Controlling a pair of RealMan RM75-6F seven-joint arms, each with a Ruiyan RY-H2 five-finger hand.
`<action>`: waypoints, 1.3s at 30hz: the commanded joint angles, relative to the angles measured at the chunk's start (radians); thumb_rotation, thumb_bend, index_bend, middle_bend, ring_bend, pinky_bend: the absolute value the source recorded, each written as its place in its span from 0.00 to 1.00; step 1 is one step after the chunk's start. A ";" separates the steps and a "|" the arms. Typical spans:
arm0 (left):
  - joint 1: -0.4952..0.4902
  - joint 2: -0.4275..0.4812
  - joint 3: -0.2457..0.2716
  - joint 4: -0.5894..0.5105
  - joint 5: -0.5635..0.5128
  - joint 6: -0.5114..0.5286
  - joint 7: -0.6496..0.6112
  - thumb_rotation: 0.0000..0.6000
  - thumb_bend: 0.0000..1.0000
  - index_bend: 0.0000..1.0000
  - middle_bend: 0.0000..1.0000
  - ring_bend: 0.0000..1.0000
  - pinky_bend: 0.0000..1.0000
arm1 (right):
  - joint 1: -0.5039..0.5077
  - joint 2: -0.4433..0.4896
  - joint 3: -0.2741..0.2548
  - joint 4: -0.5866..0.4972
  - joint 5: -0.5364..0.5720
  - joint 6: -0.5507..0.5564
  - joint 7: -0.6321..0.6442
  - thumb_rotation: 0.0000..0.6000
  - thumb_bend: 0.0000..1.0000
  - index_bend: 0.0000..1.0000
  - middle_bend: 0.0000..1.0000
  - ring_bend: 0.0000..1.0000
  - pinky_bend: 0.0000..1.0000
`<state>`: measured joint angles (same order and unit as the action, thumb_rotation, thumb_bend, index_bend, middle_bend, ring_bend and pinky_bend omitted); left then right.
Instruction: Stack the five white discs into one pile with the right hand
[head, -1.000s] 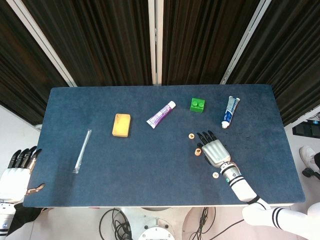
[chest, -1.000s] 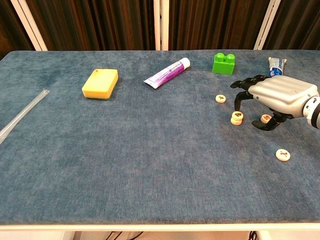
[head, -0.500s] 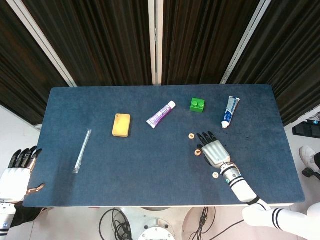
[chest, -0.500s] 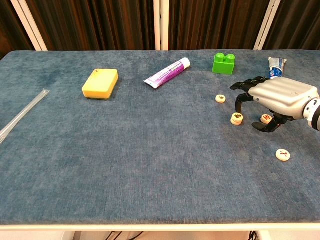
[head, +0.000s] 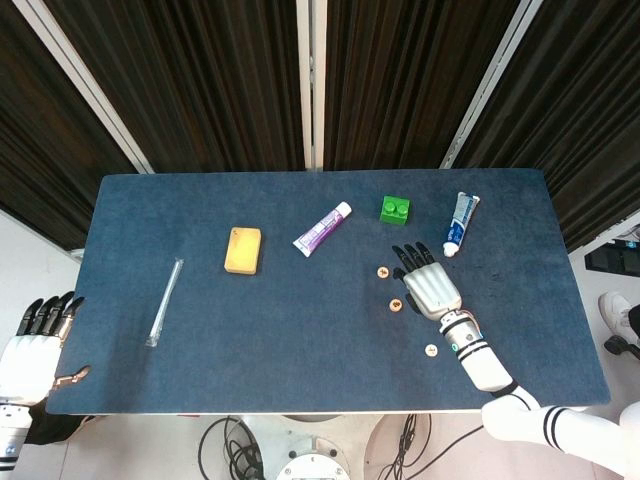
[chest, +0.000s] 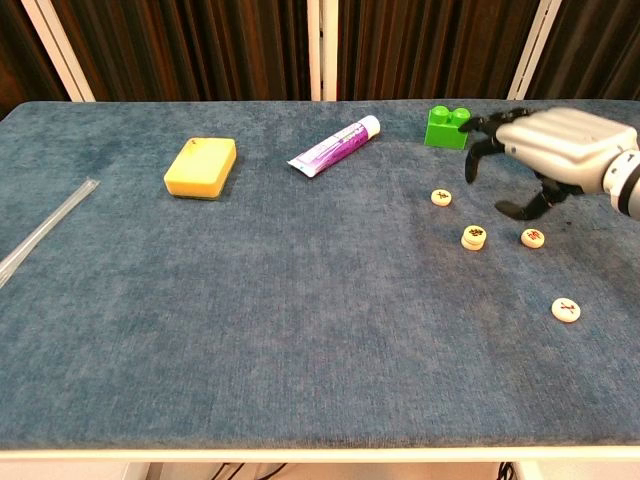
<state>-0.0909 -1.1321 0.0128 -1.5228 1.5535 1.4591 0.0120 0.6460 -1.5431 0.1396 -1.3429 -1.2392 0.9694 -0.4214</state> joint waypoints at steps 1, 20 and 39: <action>-0.001 0.001 0.000 -0.001 0.001 -0.001 -0.004 1.00 0.02 0.00 0.00 0.00 0.00 | 0.035 -0.034 0.042 0.054 0.054 -0.026 -0.022 1.00 0.33 0.34 0.04 0.00 0.00; 0.002 0.013 0.000 0.003 -0.007 -0.001 -0.011 1.00 0.02 0.00 0.00 0.00 0.00 | 0.157 -0.228 0.110 0.293 0.235 -0.132 -0.089 1.00 0.22 0.41 0.03 0.00 0.00; 0.003 0.012 -0.001 0.014 -0.014 -0.004 -0.024 1.00 0.03 0.00 0.00 0.00 0.00 | 0.193 -0.247 0.102 0.308 0.332 -0.172 -0.142 1.00 0.24 0.43 0.04 0.00 0.00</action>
<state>-0.0877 -1.1199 0.0115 -1.5086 1.5396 1.4549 -0.0117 0.8385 -1.7891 0.2419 -1.0362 -0.9077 0.7982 -0.5628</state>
